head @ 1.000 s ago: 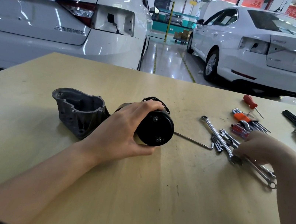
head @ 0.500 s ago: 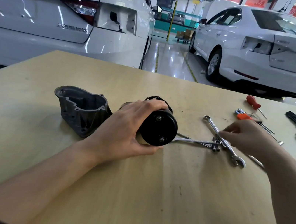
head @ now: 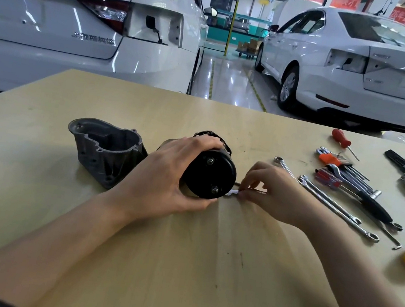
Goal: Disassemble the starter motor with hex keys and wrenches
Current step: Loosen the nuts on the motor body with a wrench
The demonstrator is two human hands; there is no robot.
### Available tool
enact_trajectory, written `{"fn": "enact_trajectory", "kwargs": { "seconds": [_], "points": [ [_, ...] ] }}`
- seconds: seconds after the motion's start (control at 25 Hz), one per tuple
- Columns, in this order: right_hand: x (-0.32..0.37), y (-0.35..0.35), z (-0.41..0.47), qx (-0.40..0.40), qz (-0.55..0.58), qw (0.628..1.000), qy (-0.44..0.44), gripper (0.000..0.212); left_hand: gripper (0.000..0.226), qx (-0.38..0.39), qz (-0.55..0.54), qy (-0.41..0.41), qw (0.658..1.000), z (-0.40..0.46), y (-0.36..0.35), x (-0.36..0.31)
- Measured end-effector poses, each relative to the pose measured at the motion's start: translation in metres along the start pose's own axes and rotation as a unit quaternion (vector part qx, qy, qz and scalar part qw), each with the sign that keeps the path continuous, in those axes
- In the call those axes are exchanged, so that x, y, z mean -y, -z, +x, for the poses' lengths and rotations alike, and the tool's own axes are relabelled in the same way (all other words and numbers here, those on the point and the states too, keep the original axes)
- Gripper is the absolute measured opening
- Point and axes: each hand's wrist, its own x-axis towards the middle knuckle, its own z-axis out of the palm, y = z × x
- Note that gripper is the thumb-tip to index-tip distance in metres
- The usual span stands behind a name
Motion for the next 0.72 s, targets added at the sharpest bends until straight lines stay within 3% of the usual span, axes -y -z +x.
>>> {"fn": "enact_trajectory", "kwargs": {
  "seconds": [0.16, 0.24, 0.28, 0.36, 0.44, 0.52, 0.6, 0.72],
  "points": [
    [0.004, -0.001, -0.001, -0.004, -0.024, 1.0, -0.002, 0.007, 0.072, -0.002, 0.001, -0.004, 1.0, 0.0, 0.0, -0.001],
    [0.005, -0.002, 0.0, -0.057, -0.025, 0.998, -0.018, 0.008, 0.073, -0.002, 0.002, -0.007, 1.0, 0.0, -0.001, 0.0],
    [0.007, -0.001, 0.0, -0.094, 0.02, 0.995, -0.037, 0.007, 0.073, -0.001, 0.002, -0.008, 1.0, 0.001, -0.001, 0.0],
    [0.015, 0.004, 0.0, -0.127, 0.239, 0.96, -0.069, 0.007, 0.074, 0.001, 0.001, -0.006, 1.0, 0.001, 0.0, 0.001],
    [0.025, 0.013, -0.003, -0.075, 0.45, 0.887, -0.069, 0.008, 0.074, 0.001, 0.002, -0.007, 1.0, 0.002, 0.0, 0.001],
    [0.033, 0.021, -0.007, -0.002, 0.524, 0.851, -0.04, 0.01, 0.074, 0.002, 0.002, -0.007, 1.0, 0.002, 0.0, 0.001],
    [0.04, 0.026, -0.01, 0.034, 0.537, 0.843, -0.01, 0.011, 0.074, 0.002, 0.003, -0.006, 1.0, 0.002, 0.0, 0.002],
    [0.048, 0.029, -0.016, 0.045, 0.509, 0.86, 0.011, 0.009, 0.072, 0.003, 0.01, -0.014, 1.0, 0.002, 0.001, 0.003]
  ]
}}
